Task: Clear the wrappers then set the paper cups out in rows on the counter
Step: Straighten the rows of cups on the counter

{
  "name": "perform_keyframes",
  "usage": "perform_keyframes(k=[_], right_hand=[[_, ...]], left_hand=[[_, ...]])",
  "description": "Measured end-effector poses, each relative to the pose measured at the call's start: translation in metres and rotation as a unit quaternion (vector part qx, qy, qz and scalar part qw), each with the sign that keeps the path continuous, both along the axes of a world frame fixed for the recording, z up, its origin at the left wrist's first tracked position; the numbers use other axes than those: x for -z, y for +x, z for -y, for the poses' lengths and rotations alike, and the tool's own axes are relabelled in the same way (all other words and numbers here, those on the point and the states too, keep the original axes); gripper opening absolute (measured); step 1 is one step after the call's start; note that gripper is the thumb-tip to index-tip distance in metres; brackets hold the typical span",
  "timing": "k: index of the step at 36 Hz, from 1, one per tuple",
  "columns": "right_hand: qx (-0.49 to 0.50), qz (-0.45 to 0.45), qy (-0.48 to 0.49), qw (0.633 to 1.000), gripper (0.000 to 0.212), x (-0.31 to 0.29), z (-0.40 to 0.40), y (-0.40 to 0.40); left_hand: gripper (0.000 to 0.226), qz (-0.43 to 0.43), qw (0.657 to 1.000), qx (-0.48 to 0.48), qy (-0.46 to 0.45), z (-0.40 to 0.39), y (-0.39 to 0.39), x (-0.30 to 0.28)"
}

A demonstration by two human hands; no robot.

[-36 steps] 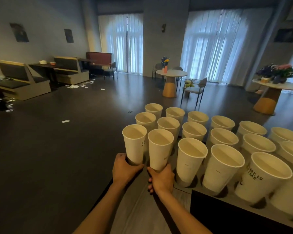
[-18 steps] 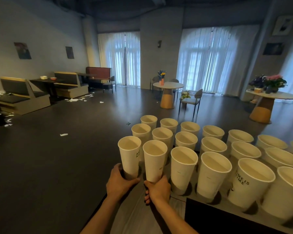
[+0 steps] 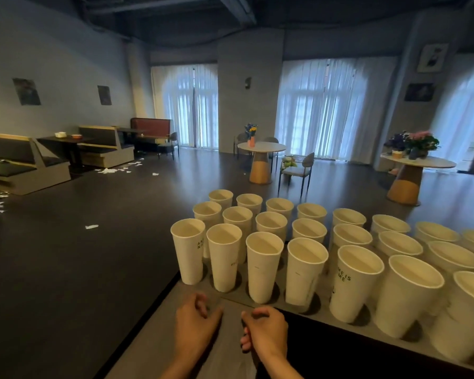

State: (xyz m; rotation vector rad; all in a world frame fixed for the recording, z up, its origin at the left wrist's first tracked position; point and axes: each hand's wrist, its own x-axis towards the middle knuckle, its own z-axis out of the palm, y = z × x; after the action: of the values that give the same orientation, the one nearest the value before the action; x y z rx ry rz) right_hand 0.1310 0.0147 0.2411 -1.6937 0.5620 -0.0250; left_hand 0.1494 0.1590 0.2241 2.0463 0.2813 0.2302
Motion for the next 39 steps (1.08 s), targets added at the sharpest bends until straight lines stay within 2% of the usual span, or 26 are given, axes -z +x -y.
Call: perform_keyframes(k=[3,7,10,14,17,20,23,25,32,39], right_hand=[[0.045,0.017,-0.002,0.999,0.026,0.003,0.025,-0.010],[0.113,0.006,-0.036,0.993,0.046,0.009,0.053,-0.019],[0.144,0.003,-0.046,0.989,0.064,0.009,0.066,-0.018],[0.144,-0.013,-0.058,0.988,0.089,0.012,0.085,-0.010],[0.130,-0.016,-0.068,0.989,0.103,0.015,0.097,0.001],[0.113,-0.006,-0.094,0.989,0.108,0.017,0.104,0.014],[0.098,0.014,-0.159,0.982,0.115,0.020,0.111,0.027],[0.075,0.007,-0.185,0.980,0.110,0.018,0.115,0.035],[0.034,-0.014,-0.208,0.977,0.065,0.018,0.118,0.038],[0.001,-0.031,-0.237,0.971,0.056,0.021,0.122,0.037]], left_hand=[[0.031,-0.002,0.999,0.051,-0.006,0.035,-0.003,0.001],[0.059,-0.036,0.992,0.113,-0.034,0.075,0.001,-0.006],[0.065,-0.026,0.992,0.121,-0.033,0.087,0.007,-0.008],[0.097,-0.040,0.994,0.099,0.022,0.094,0.023,-0.004],[0.098,-0.037,0.994,0.092,0.037,0.097,0.037,0.006],[0.095,-0.018,0.995,0.077,0.066,0.100,0.040,0.003],[0.089,0.008,0.993,0.069,0.092,0.102,0.037,-0.002],[0.084,0.015,0.993,0.066,0.093,0.103,0.036,-0.008],[0.078,0.011,0.992,0.054,0.116,0.106,0.031,-0.003],[0.076,0.006,0.991,0.049,0.127,0.106,0.033,0.001]])
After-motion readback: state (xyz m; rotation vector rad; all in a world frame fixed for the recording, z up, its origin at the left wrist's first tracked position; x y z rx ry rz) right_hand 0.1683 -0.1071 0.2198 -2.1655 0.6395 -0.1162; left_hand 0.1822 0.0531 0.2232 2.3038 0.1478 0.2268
